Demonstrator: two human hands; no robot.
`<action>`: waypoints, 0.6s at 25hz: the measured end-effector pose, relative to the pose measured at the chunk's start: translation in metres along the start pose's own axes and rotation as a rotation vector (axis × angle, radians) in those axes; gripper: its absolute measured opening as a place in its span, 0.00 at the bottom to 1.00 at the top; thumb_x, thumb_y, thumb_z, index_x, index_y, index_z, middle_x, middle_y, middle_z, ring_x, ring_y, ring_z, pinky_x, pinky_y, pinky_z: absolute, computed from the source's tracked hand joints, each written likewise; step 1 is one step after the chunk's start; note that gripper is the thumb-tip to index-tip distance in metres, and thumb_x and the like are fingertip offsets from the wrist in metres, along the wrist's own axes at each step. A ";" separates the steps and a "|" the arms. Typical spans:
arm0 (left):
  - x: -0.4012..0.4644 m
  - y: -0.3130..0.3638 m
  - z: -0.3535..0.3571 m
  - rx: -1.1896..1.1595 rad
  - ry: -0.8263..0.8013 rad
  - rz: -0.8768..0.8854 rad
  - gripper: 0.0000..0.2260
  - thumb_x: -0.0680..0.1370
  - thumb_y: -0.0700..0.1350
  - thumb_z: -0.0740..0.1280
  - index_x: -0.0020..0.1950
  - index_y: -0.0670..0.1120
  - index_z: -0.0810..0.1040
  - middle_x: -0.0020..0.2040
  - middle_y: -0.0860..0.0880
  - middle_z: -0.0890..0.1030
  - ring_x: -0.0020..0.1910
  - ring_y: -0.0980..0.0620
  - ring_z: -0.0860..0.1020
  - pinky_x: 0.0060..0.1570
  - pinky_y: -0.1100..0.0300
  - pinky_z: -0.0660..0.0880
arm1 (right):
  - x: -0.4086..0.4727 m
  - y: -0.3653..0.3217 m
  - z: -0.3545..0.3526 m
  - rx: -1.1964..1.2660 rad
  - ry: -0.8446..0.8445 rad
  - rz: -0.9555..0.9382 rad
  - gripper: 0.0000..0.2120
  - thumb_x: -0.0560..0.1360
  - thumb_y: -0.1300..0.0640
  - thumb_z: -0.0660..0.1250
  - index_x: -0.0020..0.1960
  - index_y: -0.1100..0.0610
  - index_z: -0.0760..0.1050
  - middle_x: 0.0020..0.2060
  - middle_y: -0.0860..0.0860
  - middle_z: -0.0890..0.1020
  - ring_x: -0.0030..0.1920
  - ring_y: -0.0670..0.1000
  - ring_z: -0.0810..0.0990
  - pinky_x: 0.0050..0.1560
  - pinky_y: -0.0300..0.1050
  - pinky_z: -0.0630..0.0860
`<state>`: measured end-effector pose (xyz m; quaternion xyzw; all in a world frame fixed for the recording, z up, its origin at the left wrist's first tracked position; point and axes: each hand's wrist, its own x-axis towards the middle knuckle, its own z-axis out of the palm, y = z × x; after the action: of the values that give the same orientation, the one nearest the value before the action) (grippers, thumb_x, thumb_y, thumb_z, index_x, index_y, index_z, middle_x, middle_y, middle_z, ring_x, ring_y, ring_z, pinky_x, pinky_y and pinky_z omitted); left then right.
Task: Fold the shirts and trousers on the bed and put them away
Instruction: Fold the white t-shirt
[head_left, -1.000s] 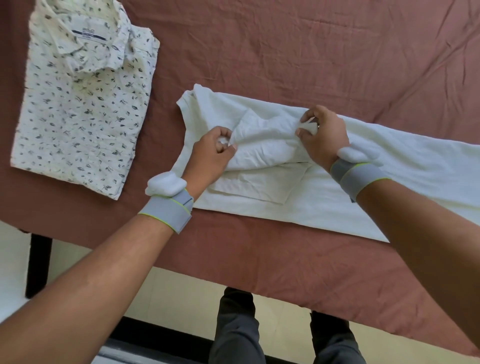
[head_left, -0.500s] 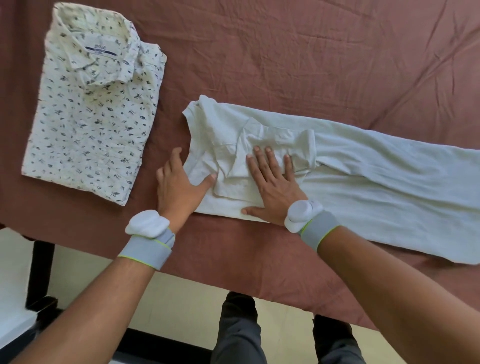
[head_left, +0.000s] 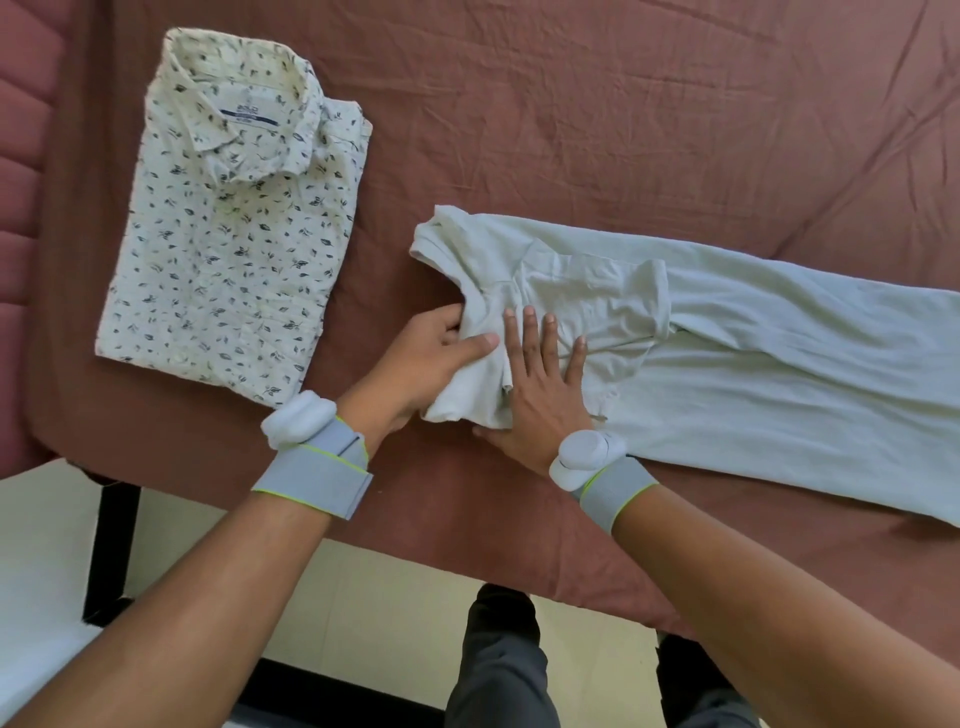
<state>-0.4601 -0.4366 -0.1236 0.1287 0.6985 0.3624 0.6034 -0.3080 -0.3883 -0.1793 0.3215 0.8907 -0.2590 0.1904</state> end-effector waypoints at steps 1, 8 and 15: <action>0.001 0.002 0.005 0.012 -0.018 0.018 0.13 0.79 0.44 0.68 0.64 0.46 0.78 0.54 0.46 0.85 0.53 0.50 0.84 0.52 0.57 0.80 | 0.002 -0.003 0.000 0.057 0.041 0.030 0.44 0.74 0.39 0.52 0.75 0.56 0.27 0.78 0.56 0.39 0.77 0.60 0.36 0.72 0.69 0.39; 0.064 0.032 -0.027 -0.270 0.305 -0.132 0.22 0.74 0.56 0.73 0.63 0.47 0.77 0.54 0.48 0.83 0.50 0.51 0.84 0.43 0.55 0.79 | 0.004 0.004 0.001 0.340 0.161 0.038 0.32 0.80 0.57 0.51 0.78 0.46 0.40 0.78 0.56 0.50 0.78 0.57 0.43 0.74 0.65 0.37; 0.083 0.091 0.048 -0.064 0.069 0.120 0.08 0.77 0.38 0.69 0.55 0.41 0.80 0.46 0.44 0.83 0.44 0.49 0.83 0.45 0.57 0.79 | -0.023 0.041 -0.043 1.405 0.345 0.165 0.23 0.79 0.62 0.56 0.69 0.42 0.68 0.69 0.45 0.72 0.69 0.40 0.69 0.71 0.41 0.63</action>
<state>-0.4584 -0.3041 -0.1264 0.1384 0.6980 0.4241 0.5602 -0.2717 -0.3474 -0.1475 0.4703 0.5046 -0.7000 -0.1852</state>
